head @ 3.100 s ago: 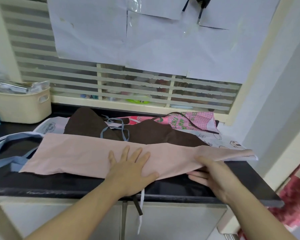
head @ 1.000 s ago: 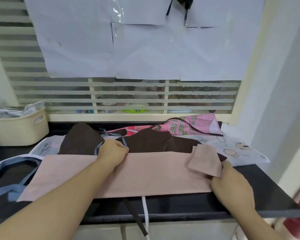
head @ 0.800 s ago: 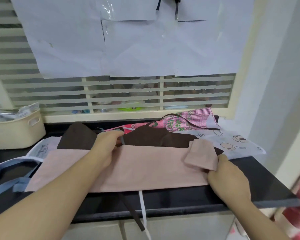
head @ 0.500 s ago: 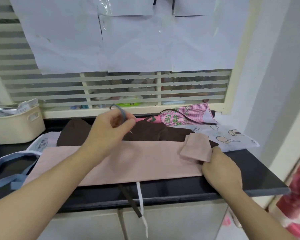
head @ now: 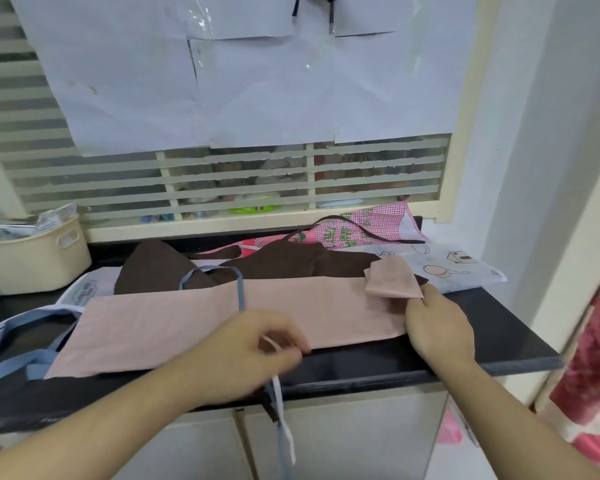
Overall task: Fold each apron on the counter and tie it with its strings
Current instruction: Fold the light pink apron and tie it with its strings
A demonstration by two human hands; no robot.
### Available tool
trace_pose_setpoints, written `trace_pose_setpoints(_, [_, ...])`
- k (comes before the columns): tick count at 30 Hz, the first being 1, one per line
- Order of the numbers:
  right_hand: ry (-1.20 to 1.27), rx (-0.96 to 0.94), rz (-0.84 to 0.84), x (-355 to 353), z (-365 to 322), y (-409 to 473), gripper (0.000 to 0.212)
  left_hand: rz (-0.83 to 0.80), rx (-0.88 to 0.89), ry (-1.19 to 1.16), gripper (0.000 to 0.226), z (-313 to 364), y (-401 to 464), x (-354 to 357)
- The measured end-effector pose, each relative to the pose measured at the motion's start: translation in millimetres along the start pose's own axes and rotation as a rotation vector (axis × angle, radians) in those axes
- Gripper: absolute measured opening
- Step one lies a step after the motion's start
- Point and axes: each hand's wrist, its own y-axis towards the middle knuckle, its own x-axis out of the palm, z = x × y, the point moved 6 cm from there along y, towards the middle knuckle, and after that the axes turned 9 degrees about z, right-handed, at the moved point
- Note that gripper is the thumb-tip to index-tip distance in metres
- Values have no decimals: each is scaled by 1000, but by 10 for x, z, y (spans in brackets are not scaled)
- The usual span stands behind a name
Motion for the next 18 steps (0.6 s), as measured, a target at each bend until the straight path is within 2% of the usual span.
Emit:
trace_pose_setpoints(1, [42,22,2,-7,12,3,25,150,14,50,23,-79,126,-71])
trace_pose_setpoints(3, [112,58,11,-35,26,12,23,286,85,194,27,-189,356,-130])
trace_pose_setpoints(5, [170,81,19,-52,60,42,19,214,116,401,39,-404,539,-12])
trace_pose_setpoints(7, [255,110,36,-61,107,79,18,31,47,602,69,-739,605,217])
trace_pose_setpoints(9, [407,189,59,-78,144,100,20,-50,14,736,92,-1016,576,312])
trace_pose_setpoints(13, [733,470,114,-172,360,199,32,-84,-13,760,98,-1075,608,339])
trace_pose_setpoints(18, [808,484,145,-271,444,187,30,-122,-55,748,101,-968,610,348])
